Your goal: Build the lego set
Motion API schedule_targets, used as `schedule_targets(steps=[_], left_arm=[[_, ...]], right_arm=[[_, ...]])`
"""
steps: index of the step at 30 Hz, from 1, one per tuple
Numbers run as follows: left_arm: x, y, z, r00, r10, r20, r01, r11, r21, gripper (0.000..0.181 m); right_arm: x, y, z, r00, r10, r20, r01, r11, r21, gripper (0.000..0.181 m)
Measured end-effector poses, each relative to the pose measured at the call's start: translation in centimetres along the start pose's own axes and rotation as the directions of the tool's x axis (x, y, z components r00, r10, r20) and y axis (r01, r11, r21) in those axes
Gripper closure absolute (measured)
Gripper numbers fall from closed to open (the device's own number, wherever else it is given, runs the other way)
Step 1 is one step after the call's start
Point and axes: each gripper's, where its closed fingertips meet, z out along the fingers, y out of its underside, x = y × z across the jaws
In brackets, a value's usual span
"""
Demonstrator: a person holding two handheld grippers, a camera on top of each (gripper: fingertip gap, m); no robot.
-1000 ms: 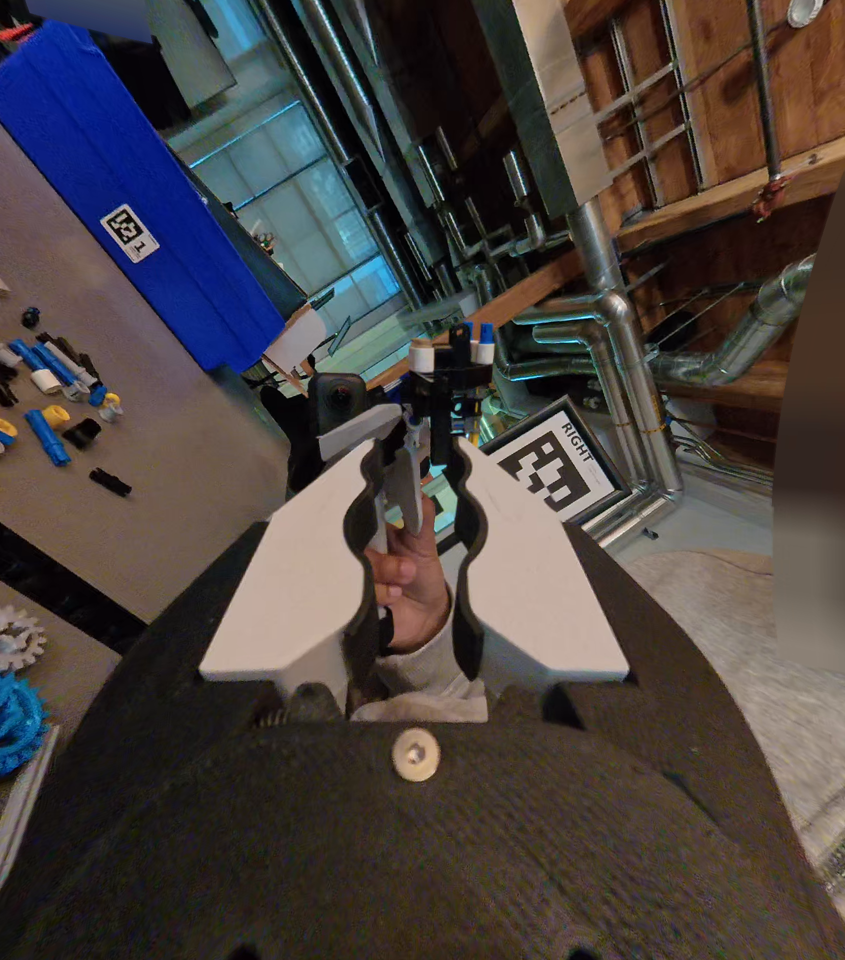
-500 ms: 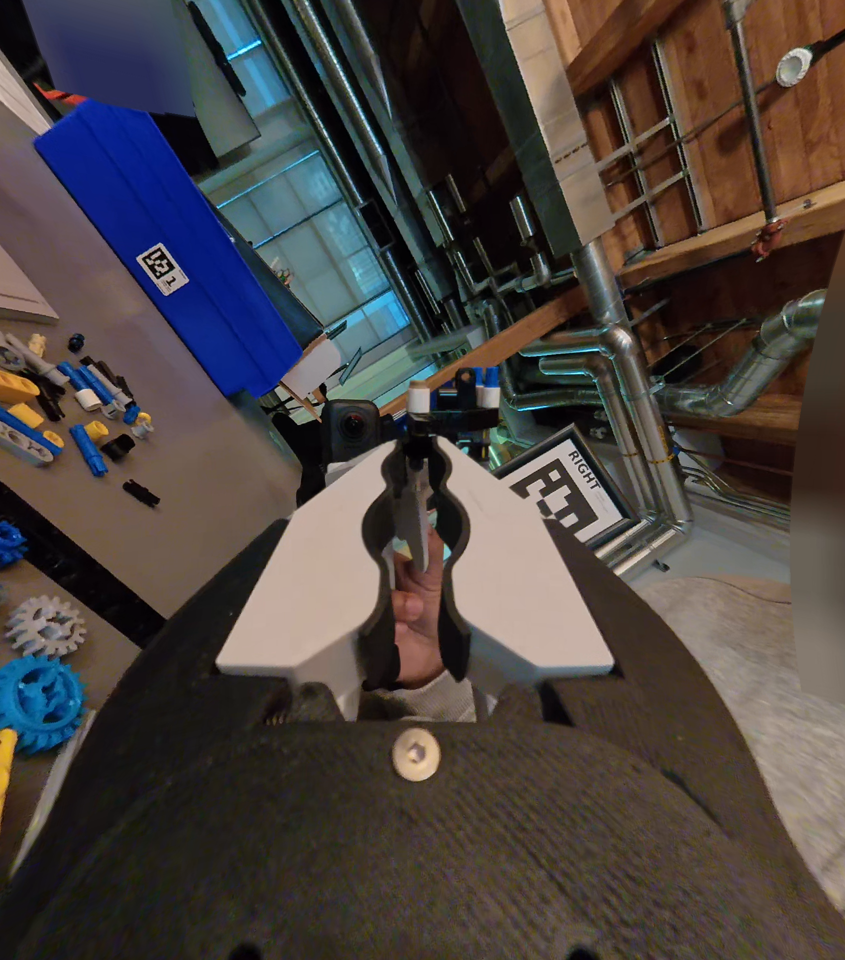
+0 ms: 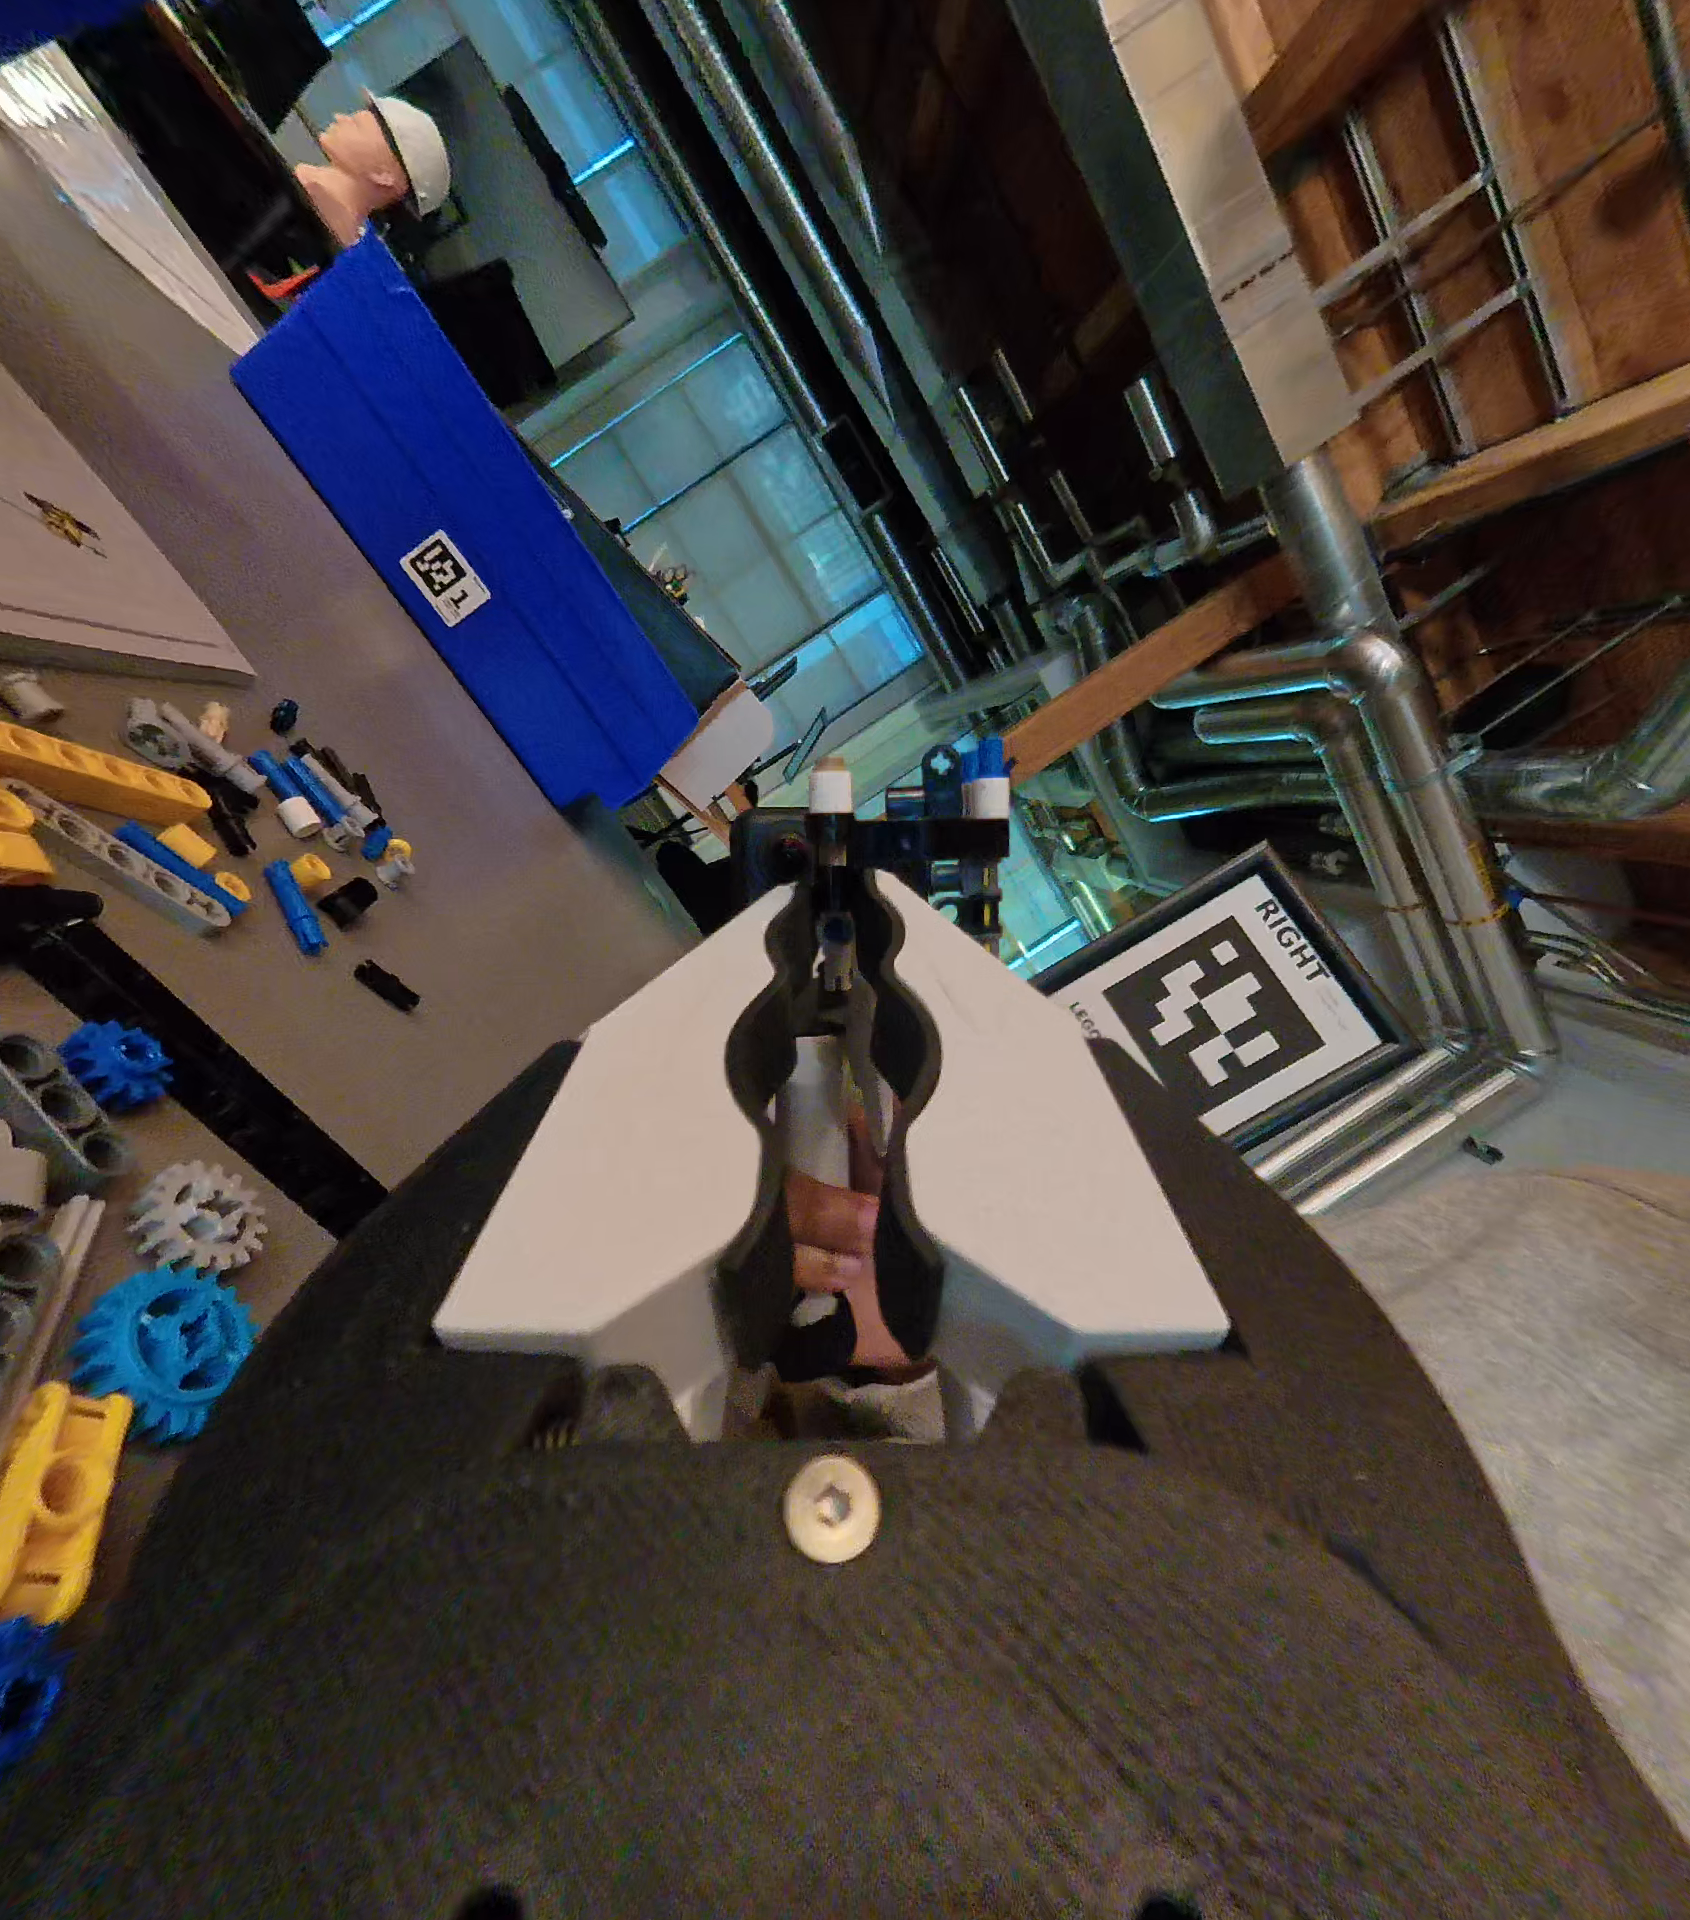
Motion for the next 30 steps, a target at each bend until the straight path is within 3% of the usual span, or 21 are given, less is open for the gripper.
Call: schedule_targets(steps=[7,18,30], left_arm=[[-0.2,0.0,0.1,0.998,0.035,0.052,-0.037,0.998,0.043,0.176],[-0.9,0.2,0.0,0.997,-0.063,0.047,0.059,0.995,0.082,0.176],[-0.4,1.0,0.5,0.997,-0.083,0.008,0.082,0.997,0.009,0.169]], right_arm=[[0.3,0.4,-0.1,0.996,-0.073,-0.057,0.069,0.995,-0.076,0.18],[1.0,1.3,-0.2,0.98,-0.16,-0.121,0.136,0.973,-0.186,0.179],[0.3,1.2,-0.3,0.987,-0.135,-0.089,0.117,0.977,-0.18,0.179]])
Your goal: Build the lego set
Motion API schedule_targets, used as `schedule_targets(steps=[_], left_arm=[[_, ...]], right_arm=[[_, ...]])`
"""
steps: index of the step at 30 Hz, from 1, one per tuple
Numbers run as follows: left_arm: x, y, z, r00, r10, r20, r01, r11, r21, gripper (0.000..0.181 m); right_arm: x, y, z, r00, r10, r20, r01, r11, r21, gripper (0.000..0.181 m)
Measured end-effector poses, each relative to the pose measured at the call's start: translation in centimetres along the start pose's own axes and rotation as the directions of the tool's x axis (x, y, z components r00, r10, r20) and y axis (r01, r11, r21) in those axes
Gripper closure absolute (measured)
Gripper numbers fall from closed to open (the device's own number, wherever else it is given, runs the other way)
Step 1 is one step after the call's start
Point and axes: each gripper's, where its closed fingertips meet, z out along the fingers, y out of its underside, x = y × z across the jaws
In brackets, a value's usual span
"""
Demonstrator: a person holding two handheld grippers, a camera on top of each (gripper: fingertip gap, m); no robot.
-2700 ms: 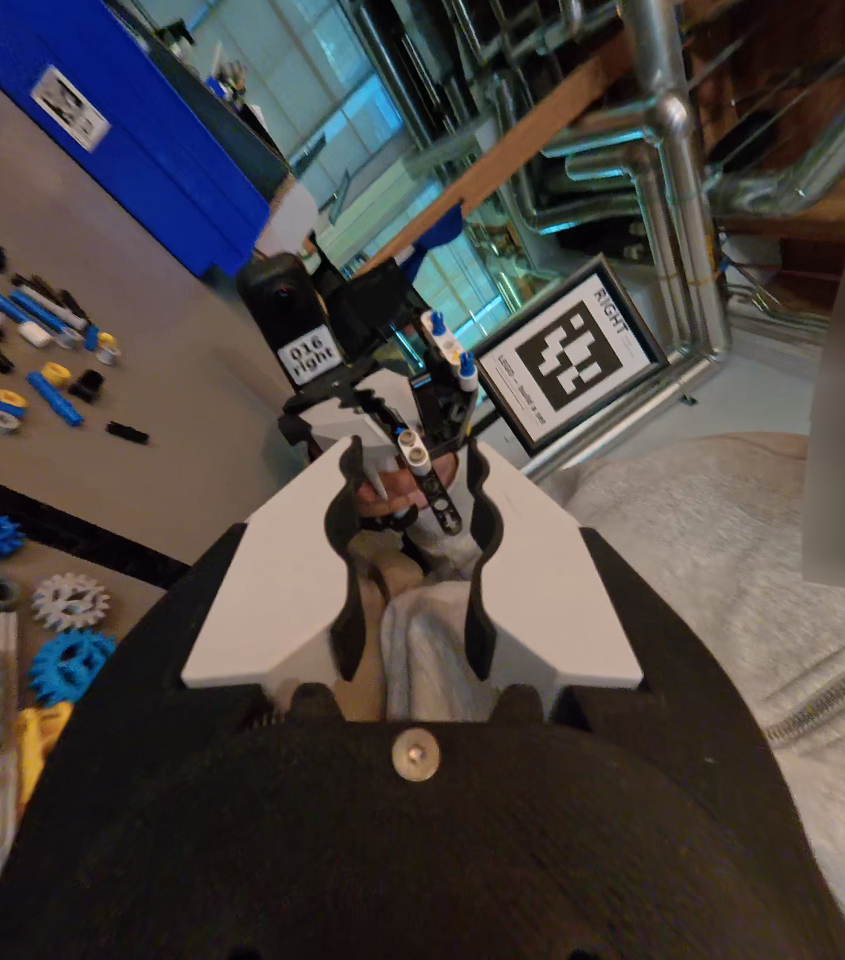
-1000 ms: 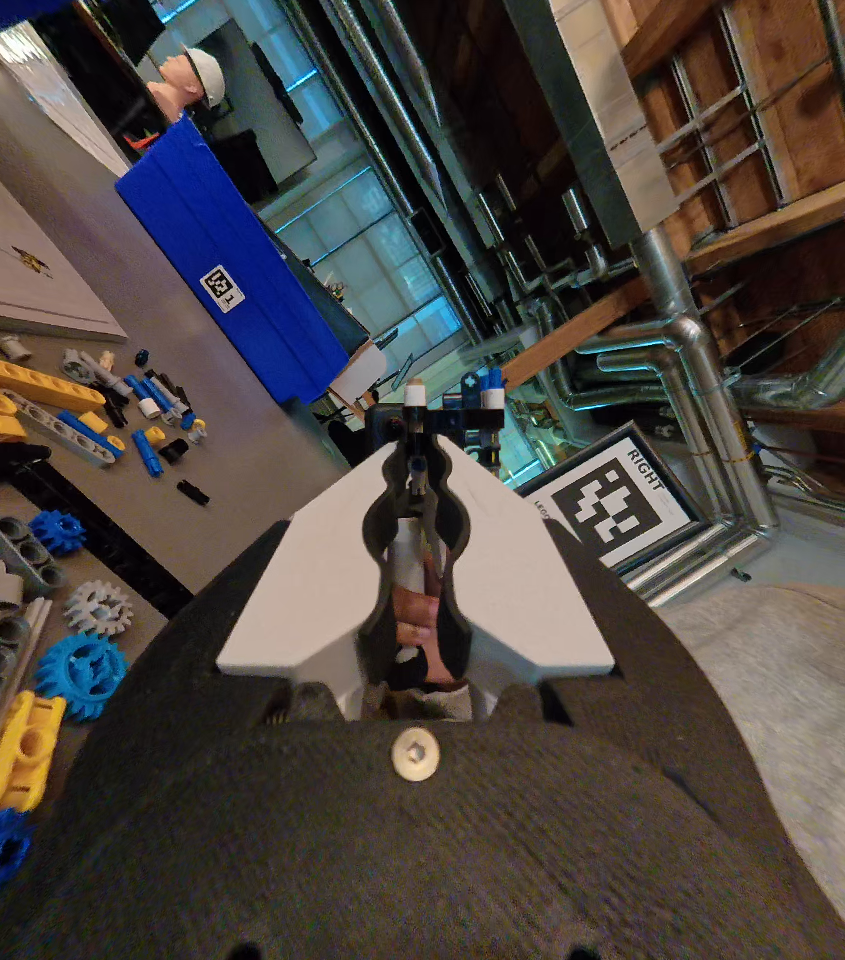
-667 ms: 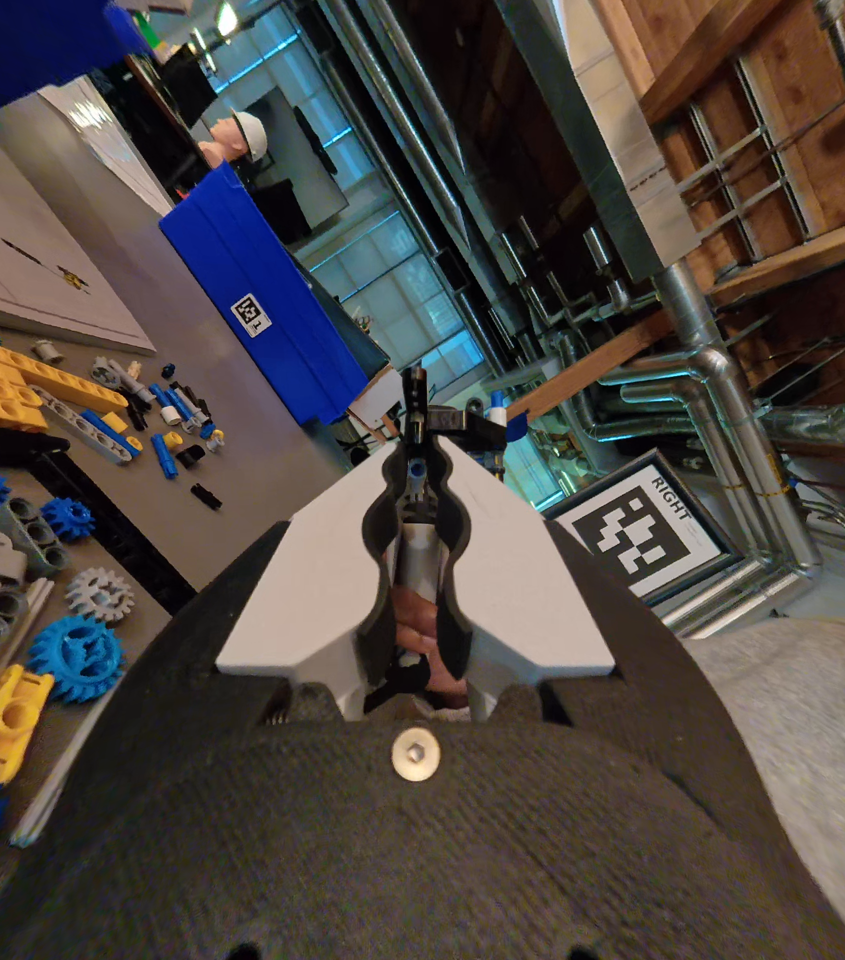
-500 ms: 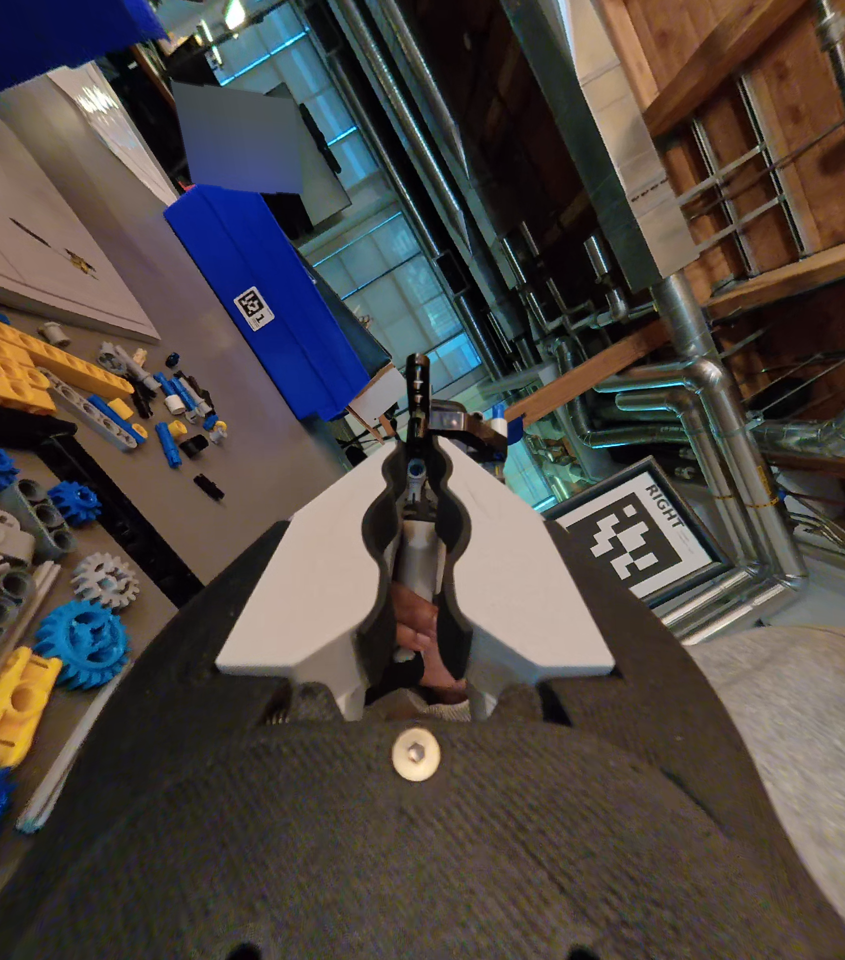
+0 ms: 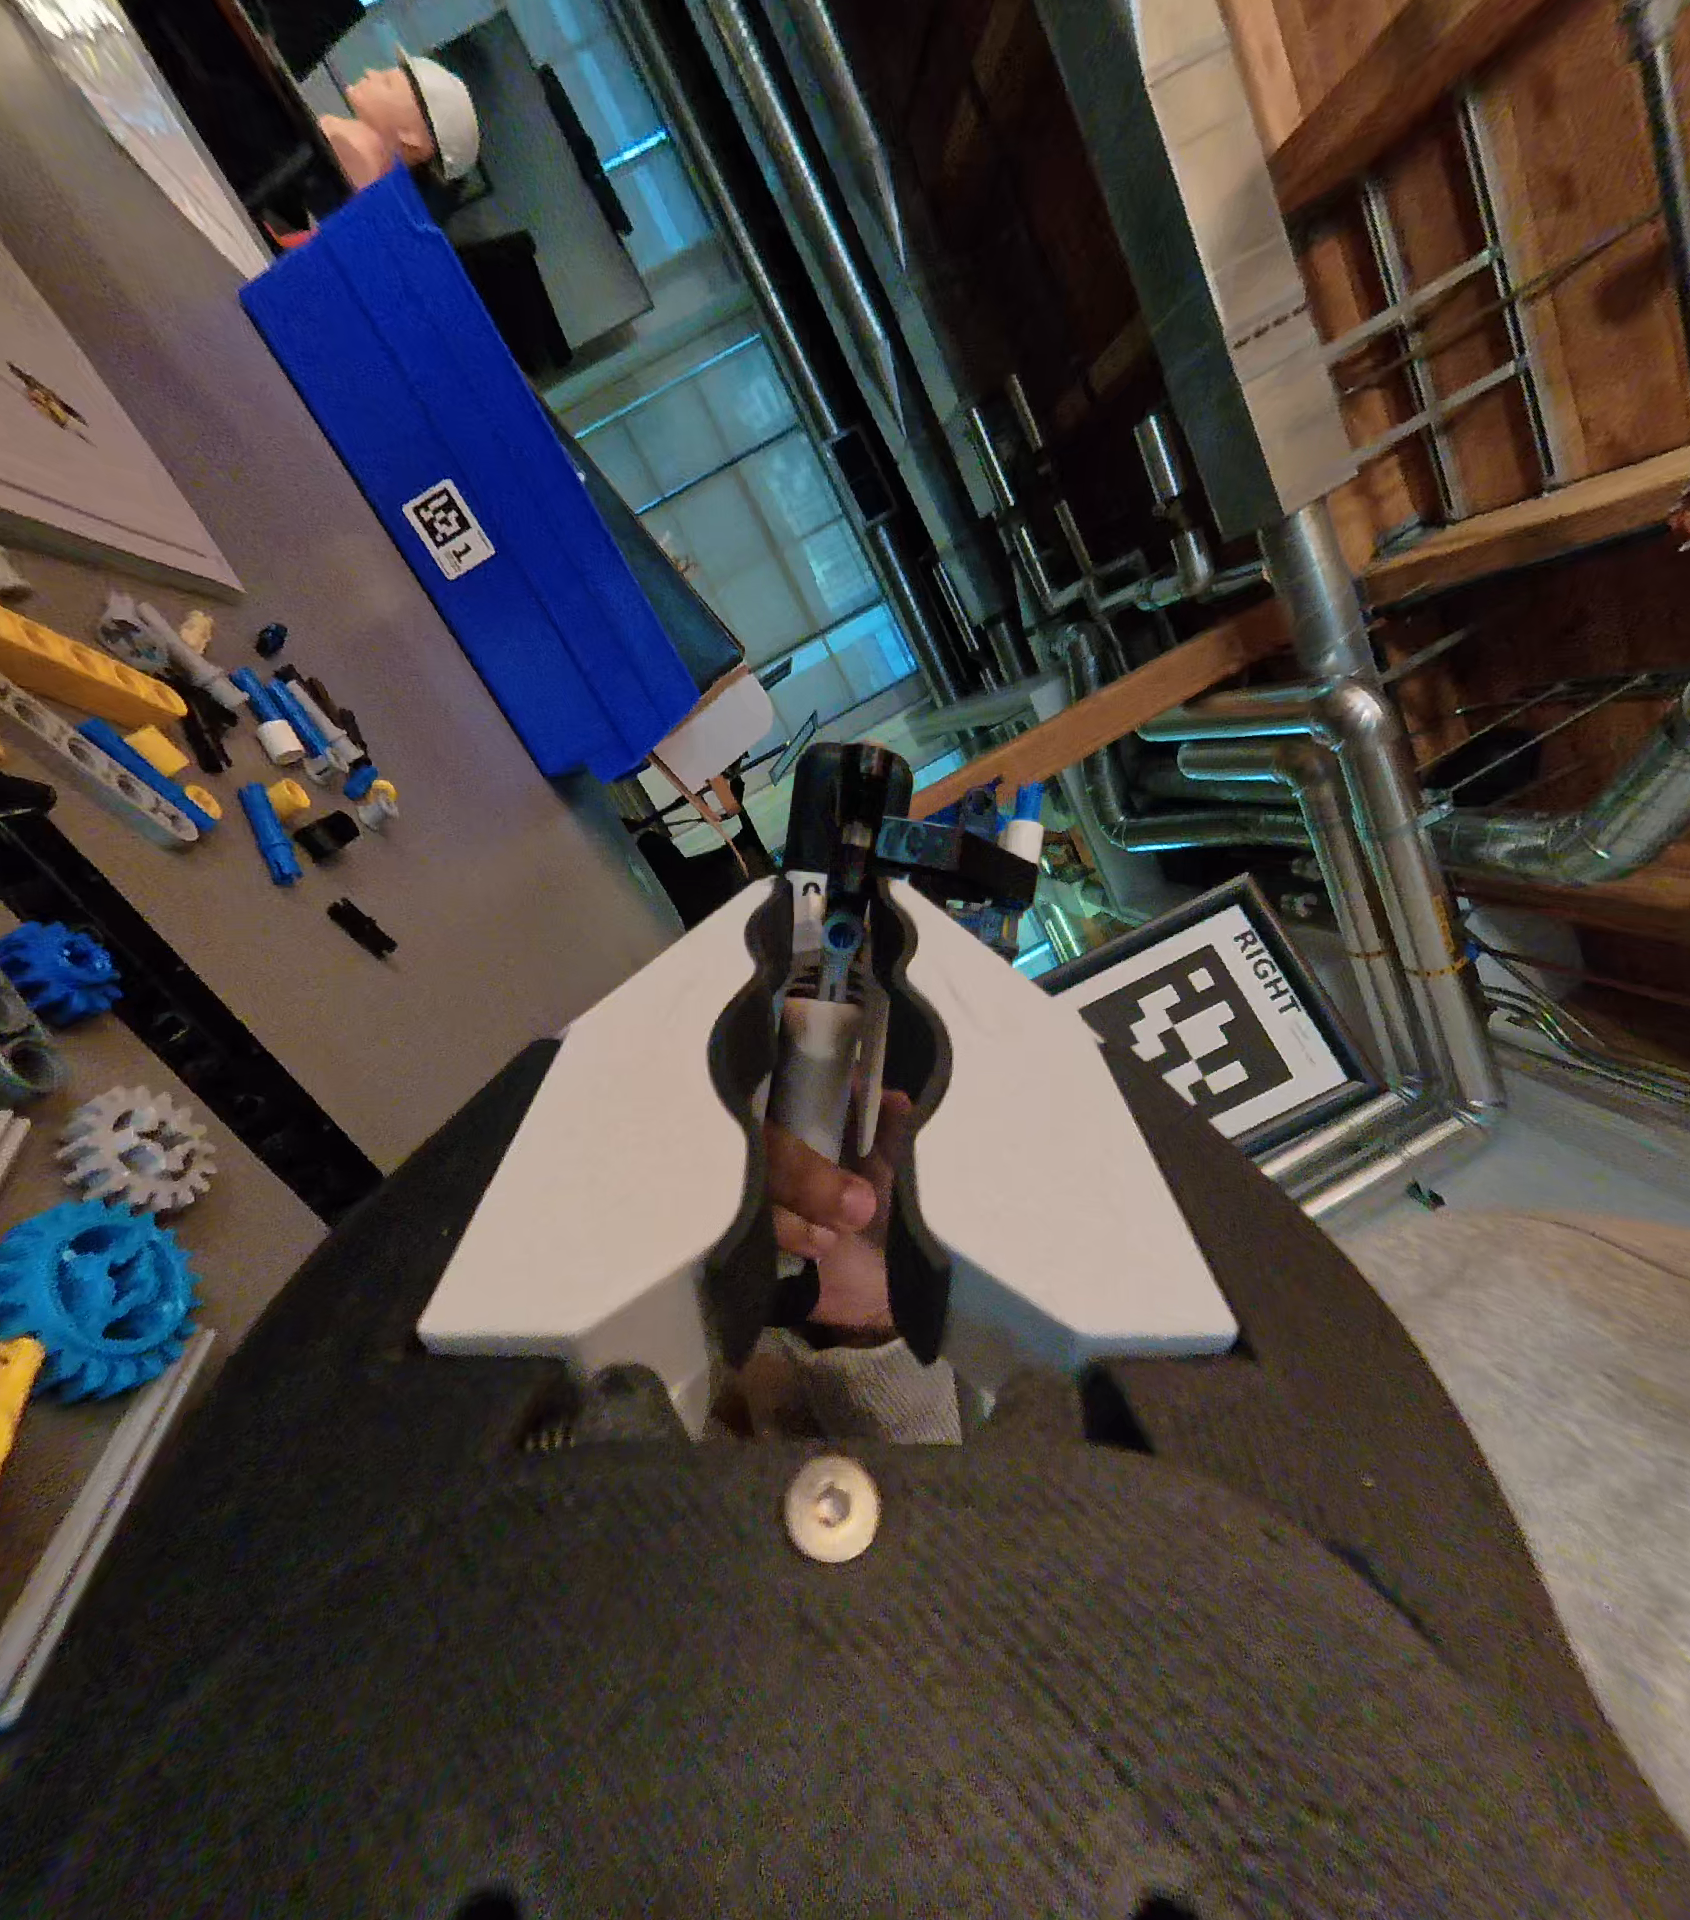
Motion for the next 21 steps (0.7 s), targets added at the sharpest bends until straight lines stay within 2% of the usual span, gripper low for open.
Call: schedule_targets(steps=[2,10,15,21], left_arm=[[0.13,0.09,0.04,1.0,0.0,-0.006,0.0,1.0,0.0,0.175],[-0.07,0.28,-0.01,1.0,-0.009,-0.005,0.008,0.999,-0.04,0.175],[-0.53,-0.04,-0.06,1.0,-0.018,0.025,0.017,1.0,0.009,0.175],[-0.65,-0.13,-0.08,0.999,0.014,0.052,-0.016,0.999,0.038,0.175]], right_arm=[[0.1,0.17,0.14,1.0,0.007,-0.005,-0.007,1.0,-0.005,0.18],[0.2,0.15,0.09,0.999,0.051,0.006,-0.051,0.999,0.008,0.18],[0.66,-0.06,0.24,0.999,0.01,-0.039,-0.009,1.0,0.023,0.178],[0.92,-0.18,0.25,0.998,0.063,-0.025,-0.061,0.997,0.051,0.176]])
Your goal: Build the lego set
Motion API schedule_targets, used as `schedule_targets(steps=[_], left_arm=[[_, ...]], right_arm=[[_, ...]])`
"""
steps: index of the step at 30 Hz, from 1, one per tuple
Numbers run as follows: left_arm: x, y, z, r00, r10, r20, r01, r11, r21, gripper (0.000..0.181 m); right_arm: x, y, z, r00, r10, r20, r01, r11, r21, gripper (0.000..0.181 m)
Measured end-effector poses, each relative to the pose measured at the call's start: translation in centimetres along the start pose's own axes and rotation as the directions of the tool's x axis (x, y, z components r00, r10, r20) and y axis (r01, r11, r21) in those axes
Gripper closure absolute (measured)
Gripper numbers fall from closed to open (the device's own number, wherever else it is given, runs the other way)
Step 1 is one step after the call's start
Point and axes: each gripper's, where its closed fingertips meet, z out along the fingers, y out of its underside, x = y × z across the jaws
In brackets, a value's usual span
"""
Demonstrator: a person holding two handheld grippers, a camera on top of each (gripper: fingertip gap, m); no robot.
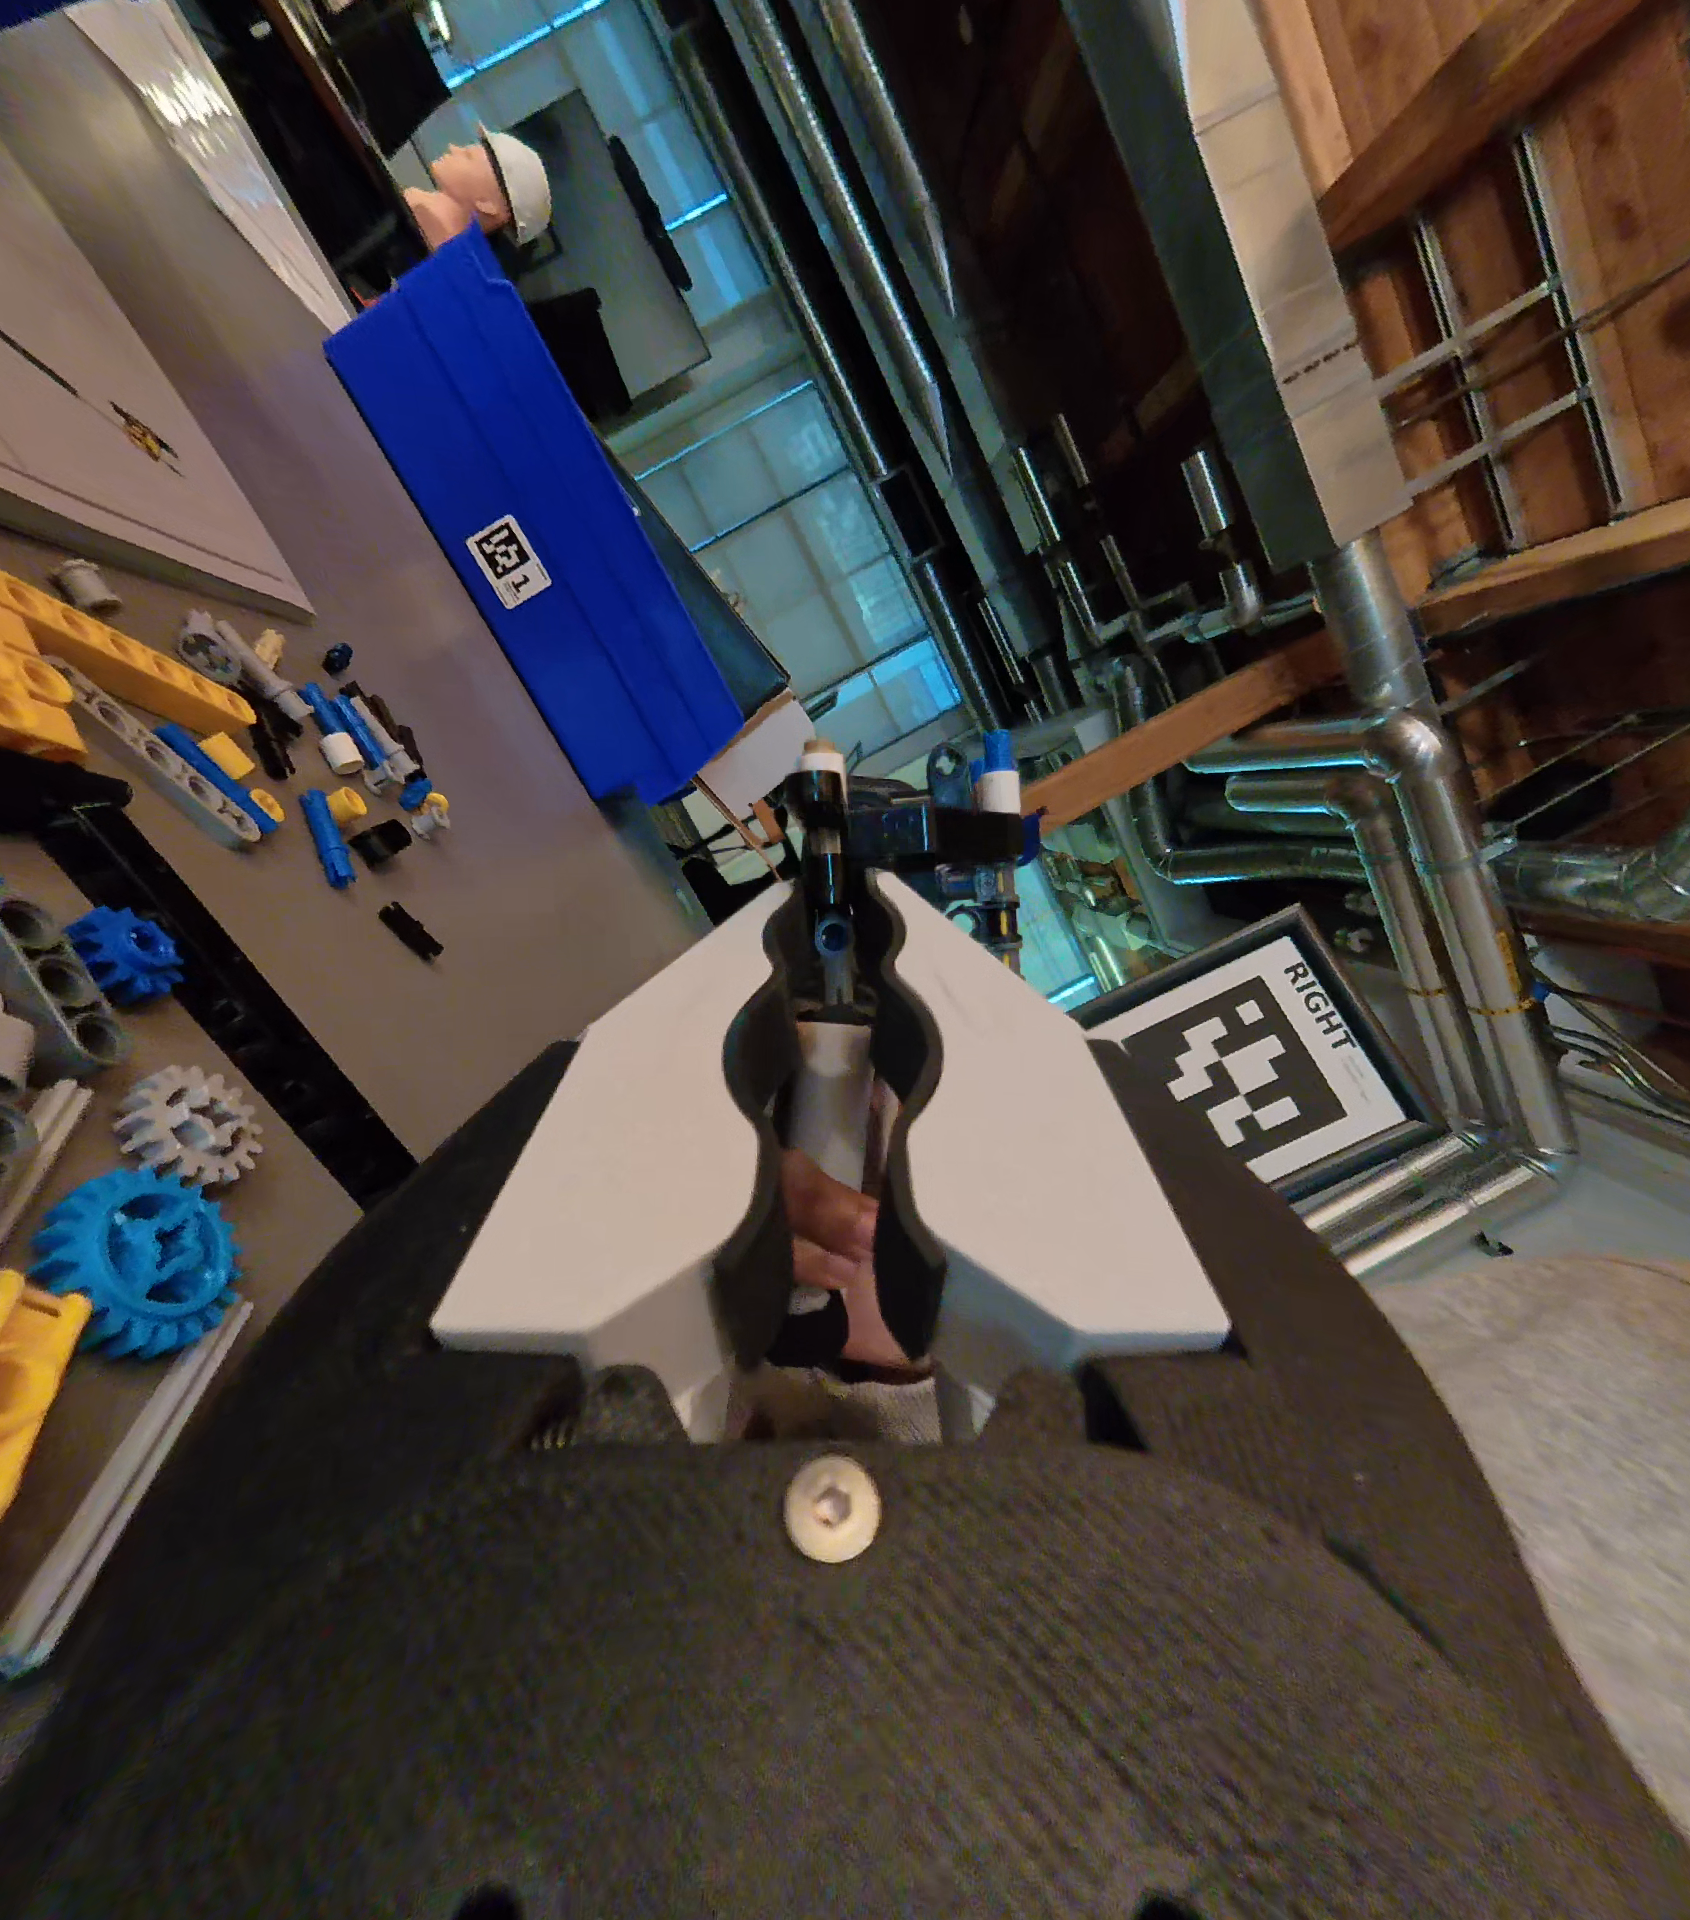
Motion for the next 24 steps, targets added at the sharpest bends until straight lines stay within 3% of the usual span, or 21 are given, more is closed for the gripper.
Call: schedule_targets(steps=[3,13,16,24], left_arm=[[0.0,-0.1,0.0,1.0,0.016,0.006,-0.016,1.0,0.012,0.176],[-0.2,-0.4,-0.1,0.997,0.065,0.04,-0.066,0.997,0.032,0.175],[-0.3,-0.9,-0.4,0.997,0.067,0.044,-0.069,0.996,0.052,0.175],[0.3,-0.6,-0.1,0.998,-0.041,-0.044,0.043,0.998,0.047,0.175]], right_arm=[[0.5,0.0,0.0,0.999,0.023,-0.023,-0.023,1.0,-0.002,0.169],[0.3,0.0,0.2,0.998,0.068,0.004,-0.068,0.998,-0.001,0.175],[0.7,0.1,0.0,0.995,0.099,0.002,-0.099,0.995,-0.005,0.167],[0.2,0.0,0.3,0.991,0.115,0.061,-0.116,0.993,0.012,0.164]])
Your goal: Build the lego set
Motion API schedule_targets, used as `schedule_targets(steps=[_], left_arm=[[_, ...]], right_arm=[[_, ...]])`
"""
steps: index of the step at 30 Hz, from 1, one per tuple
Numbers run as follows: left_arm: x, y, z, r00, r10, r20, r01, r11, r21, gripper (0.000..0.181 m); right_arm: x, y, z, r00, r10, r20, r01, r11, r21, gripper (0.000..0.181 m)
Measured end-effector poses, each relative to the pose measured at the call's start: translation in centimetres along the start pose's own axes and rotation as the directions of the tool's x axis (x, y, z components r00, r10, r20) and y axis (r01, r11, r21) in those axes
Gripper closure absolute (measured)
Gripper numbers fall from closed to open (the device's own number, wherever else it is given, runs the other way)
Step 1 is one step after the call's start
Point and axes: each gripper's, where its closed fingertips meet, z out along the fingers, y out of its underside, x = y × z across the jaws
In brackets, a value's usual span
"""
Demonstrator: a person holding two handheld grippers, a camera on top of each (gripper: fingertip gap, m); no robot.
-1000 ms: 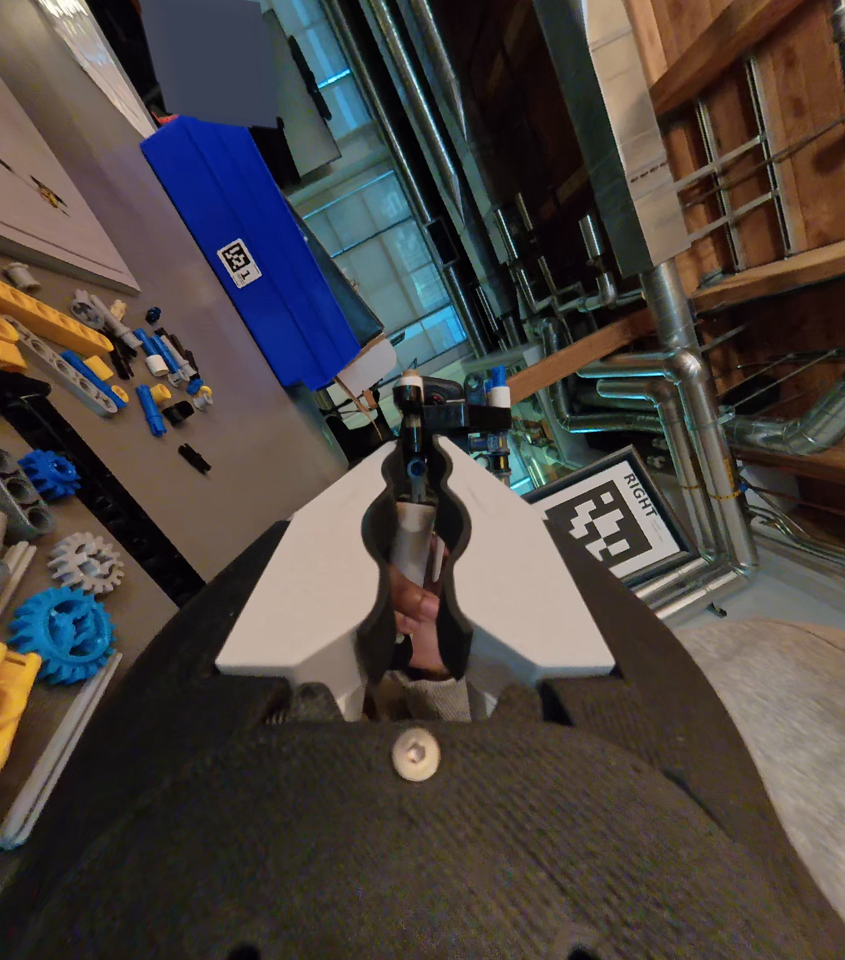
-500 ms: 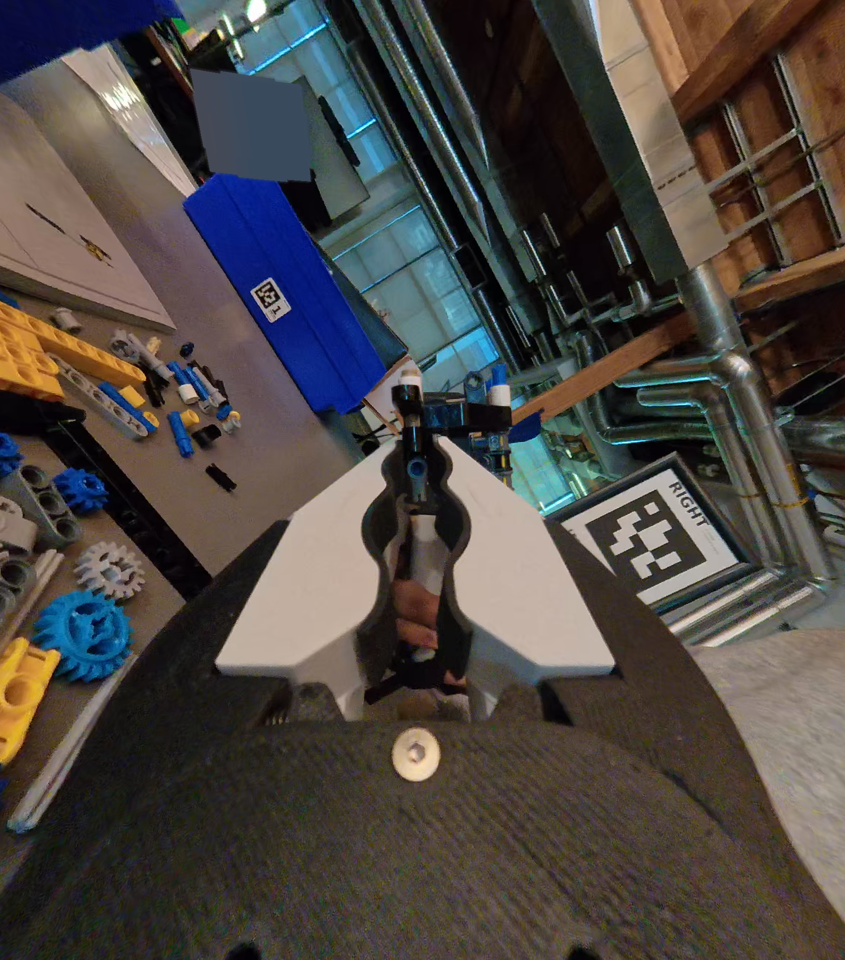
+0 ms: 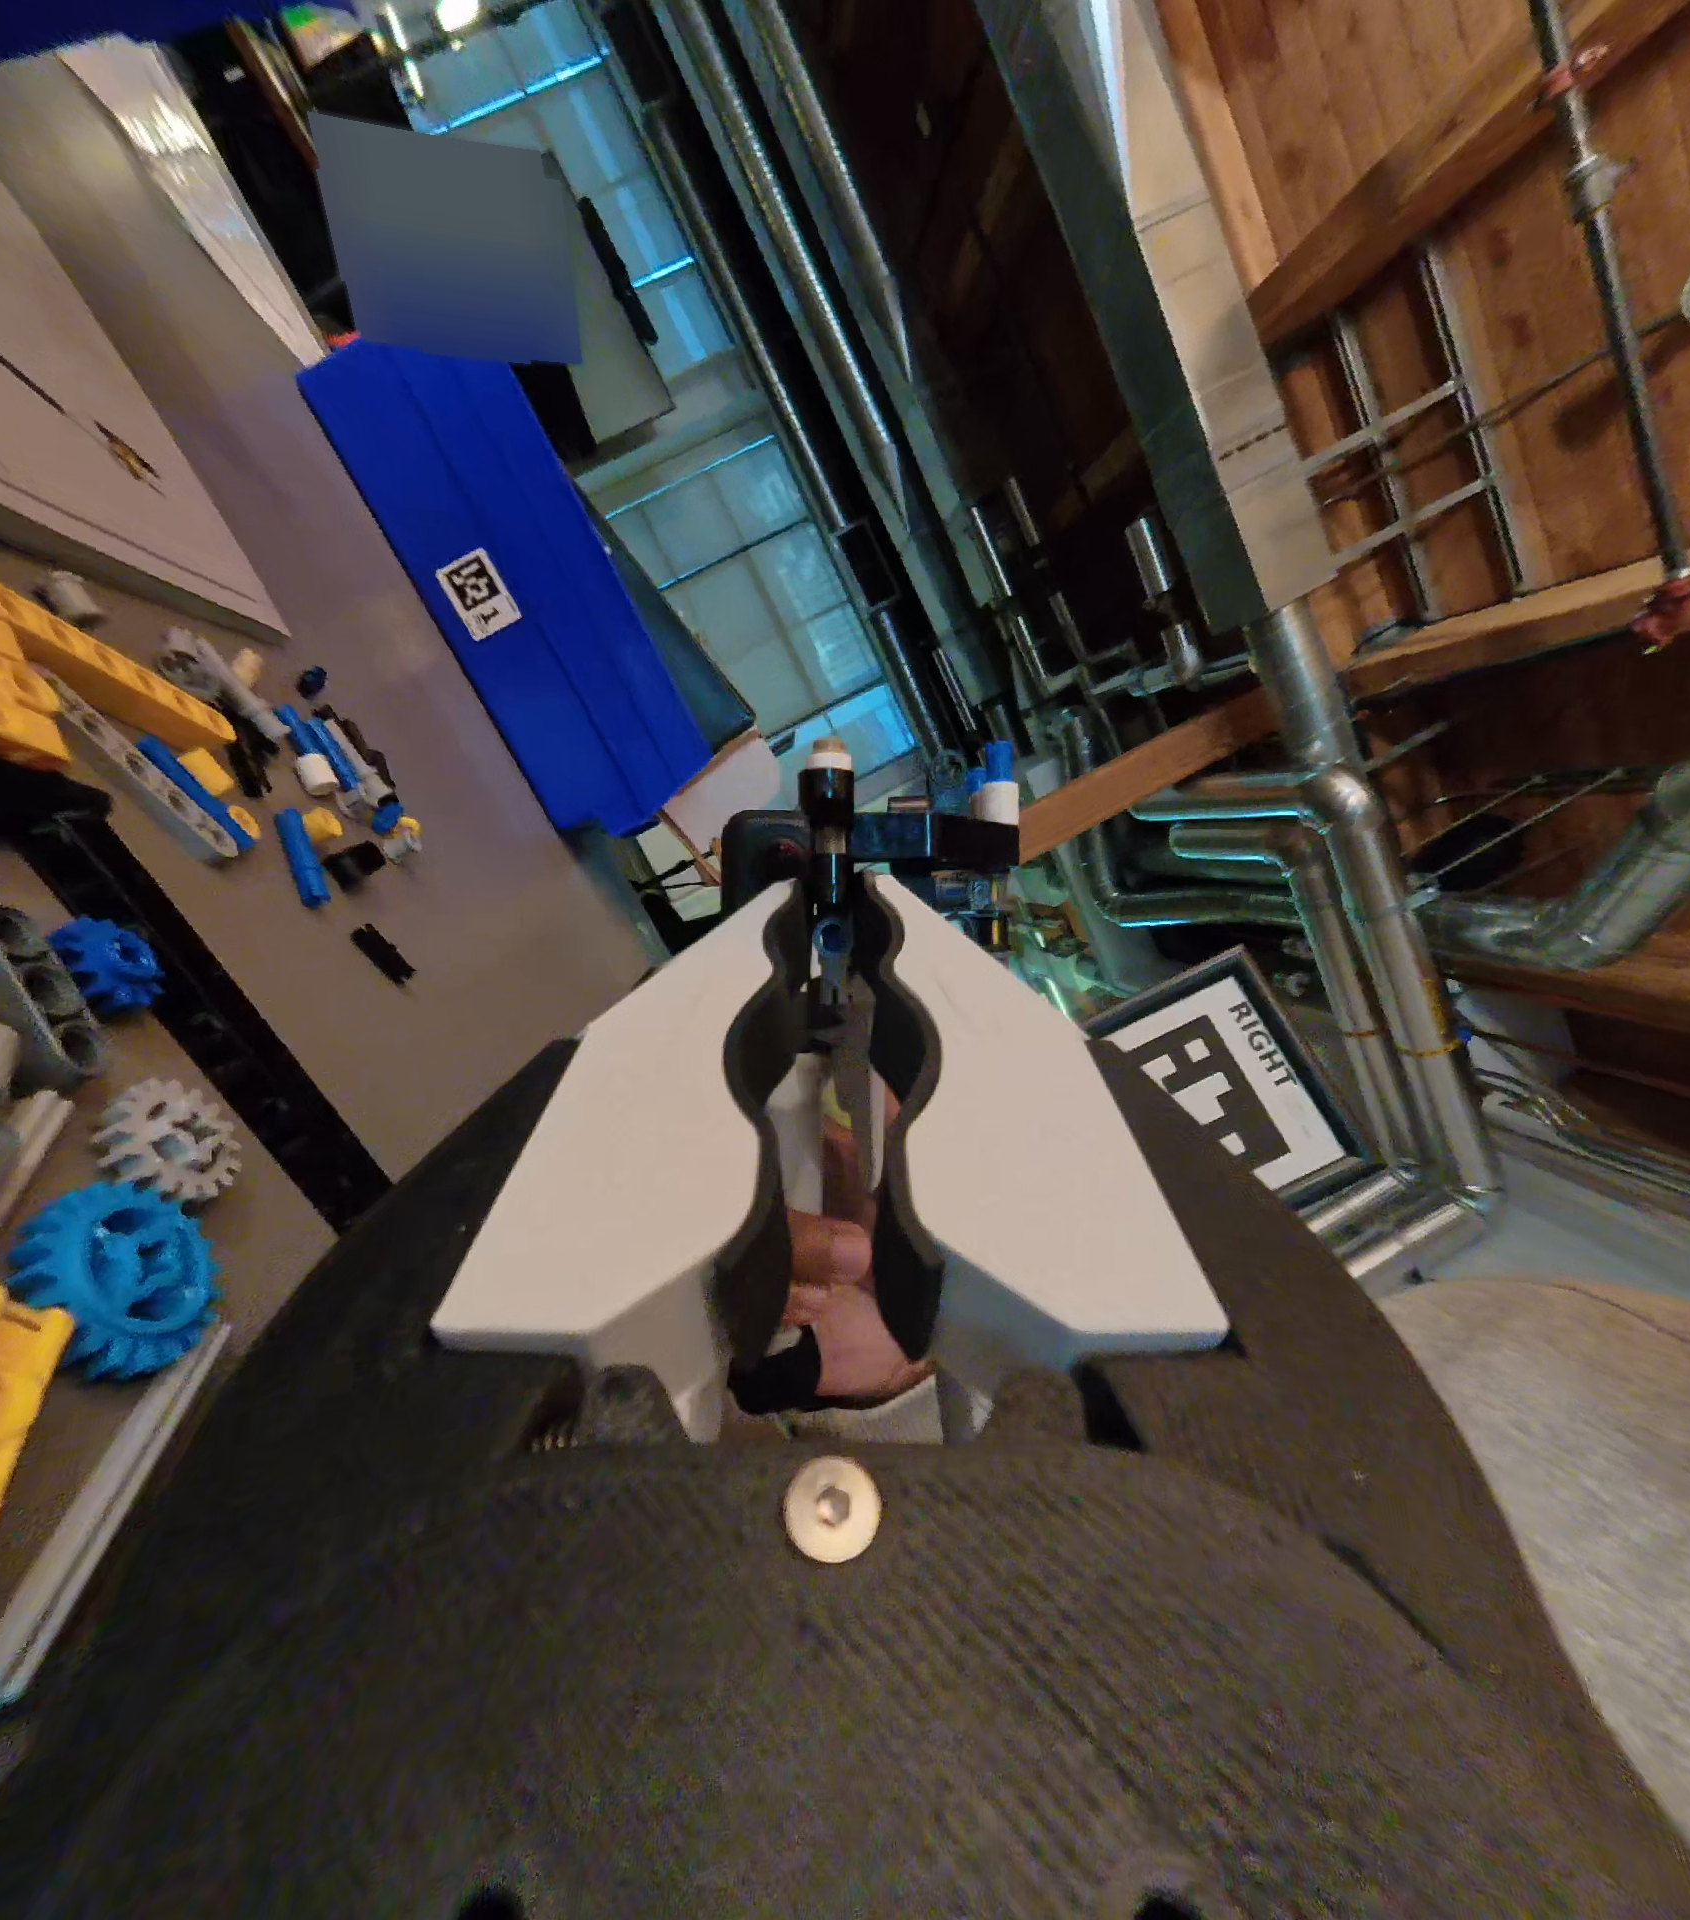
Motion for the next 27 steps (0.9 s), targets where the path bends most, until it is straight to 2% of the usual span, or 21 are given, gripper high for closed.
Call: schedule_targets(steps=[7,8,16,27], left_arm=[[0.0,0.2,0.13,1.0,0.006,0.007,-0.006,1.0,0.005,0.175],[-0.13,0.13,0.08,1.0,0.009,0.017,-0.009,1.0,0.008,0.175],[-0.09,0.21,0.05,0.999,0.026,0.02,-0.026,1.0,-0.009,0.175],[-0.51,-0.17,-0.22,0.997,0.046,0.067,-0.05,0.997,0.058,0.175]], right_arm=[[-0.27,-0.05,0.27,1.0,-0.007,0.029,0.007,1.0,0.016,0.171],[-0.5,-0.07,0.3,0.999,-0.019,0.036,0.019,1.0,0.016,0.179],[-0.47,-0.05,0.27,0.999,0.004,0.04,-0.005,1.0,0.01,0.18],[-0.06,0.32,0.6,0.999,0.039,0.008,-0.038,0.998,-0.043,0.179]])
